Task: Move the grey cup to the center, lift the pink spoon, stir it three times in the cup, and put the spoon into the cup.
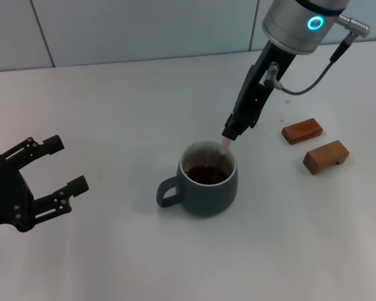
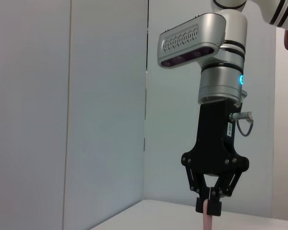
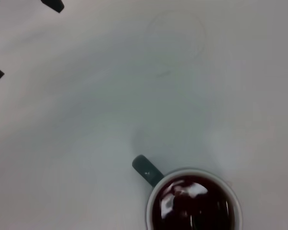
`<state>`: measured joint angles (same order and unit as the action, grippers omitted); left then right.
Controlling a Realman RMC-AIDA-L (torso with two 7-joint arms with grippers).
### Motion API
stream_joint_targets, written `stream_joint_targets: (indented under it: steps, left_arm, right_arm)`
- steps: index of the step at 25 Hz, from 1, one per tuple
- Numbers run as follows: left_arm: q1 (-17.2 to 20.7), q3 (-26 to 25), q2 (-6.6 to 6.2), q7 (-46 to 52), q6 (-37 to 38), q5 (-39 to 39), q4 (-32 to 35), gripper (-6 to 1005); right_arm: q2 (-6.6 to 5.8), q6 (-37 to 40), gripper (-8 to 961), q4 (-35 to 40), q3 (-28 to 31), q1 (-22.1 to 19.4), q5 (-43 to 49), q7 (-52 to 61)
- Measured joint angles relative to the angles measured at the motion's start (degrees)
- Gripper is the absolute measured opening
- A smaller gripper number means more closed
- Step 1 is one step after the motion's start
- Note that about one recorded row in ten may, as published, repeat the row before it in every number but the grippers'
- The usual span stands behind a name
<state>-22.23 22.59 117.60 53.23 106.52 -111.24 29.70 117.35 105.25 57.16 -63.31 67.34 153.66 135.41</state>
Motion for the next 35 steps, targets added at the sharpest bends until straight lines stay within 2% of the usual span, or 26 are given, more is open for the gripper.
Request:
stream_joint_targets:
  steps: [5, 7, 14, 18, 20, 22, 25, 28, 29, 32, 33, 34, 35]
  left_arm:
    - [-0.16, -0.01, -0.01, 0.10, -0.07, 0.01, 0.00, 832]
    - [-0.18, -0.01, -0.02, 0.11, -0.09, 0.02, 0.00, 832]
    - [-0.20, 0.00, 0.05, 0.09, -0.17, 0.07, 0.00, 832]
    - [-0.19, 0.02, 0.07, -0.06, -0.18, 0.08, 0.00, 832]
    - [-0.18, 0.08, 0.07, -0.05, -0.18, 0.08, 0.00, 832]
    - [-0.19, 0.20, 0.06, 0.04, -0.18, 0.08, 0.00, 832]
    - [-0.31, 0.39, -0.04, 0.23, -0.18, -0.05, 0.00, 832]
    - [-0.43, 0.44, -0.16, 0.68, -0.42, -0.29, 0.00, 832]
    - [-0.46, 0.44, -0.20, 0.91, -0.49, -0.31, 0.00, 832]
    - [-0.83, 0.51, -0.36, 1.83, -0.68, -0.43, 0.00, 832]
    - [-0.97, 0.64, -0.41, 2.07, -0.77, -0.46, 0.00, 832]
    - [-1.07, 0.84, -0.45, 2.26, -0.87, -0.50, 0.00, 832]
    - [-1.10, 1.18, -0.50, 2.47, -1.04, -0.53, 0.00, 832]
  right_arm:
    - [0.43, 0.25, 115, 0.70, -0.97, -0.21, 0.34, -0.01]
    - [0.82, 0.27, 266, 1.98, -1.22, -0.84, 0.34, -0.16]
    - [1.57, -1.06, 400, 8.52, -0.19, -4.23, -1.42, -0.53]
    - [1.62, -5.09, 477, 18.88, 0.67, -13.14, -10.18, -3.63]
    - [1.60, -8.29, 497, 24.03, 2.28, -19.96, -18.48, -7.29]
    - [1.47, -11.00, 498, 25.47, 4.60, -25.99, -27.68, -12.12]
    - [1.35, -13.50, 499, 23.50, 9.19, -32.96, -39.16, -19.51]
    - [0.38, -12.26, 501, 14.94, 15.60, -39.34, -48.92, -30.51]
    - [0.38, -12.26, 525, 14.94, 15.60, -39.34, -48.92, -30.51]
    - [-0.18, -11.81, 599, 6.74, 21.05, -41.57, -50.64, -39.98]
    - [-1.08, -10.79, 623, -0.08, 24.28, -41.96, -50.64, -47.28]
    - [-1.08, -10.79, 648, -0.08, 24.28, -41.96, -50.64, -47.28]
    - [-1.84, -10.01, 672, -3.65, 25.44, -42.06, -50.57, -50.95]
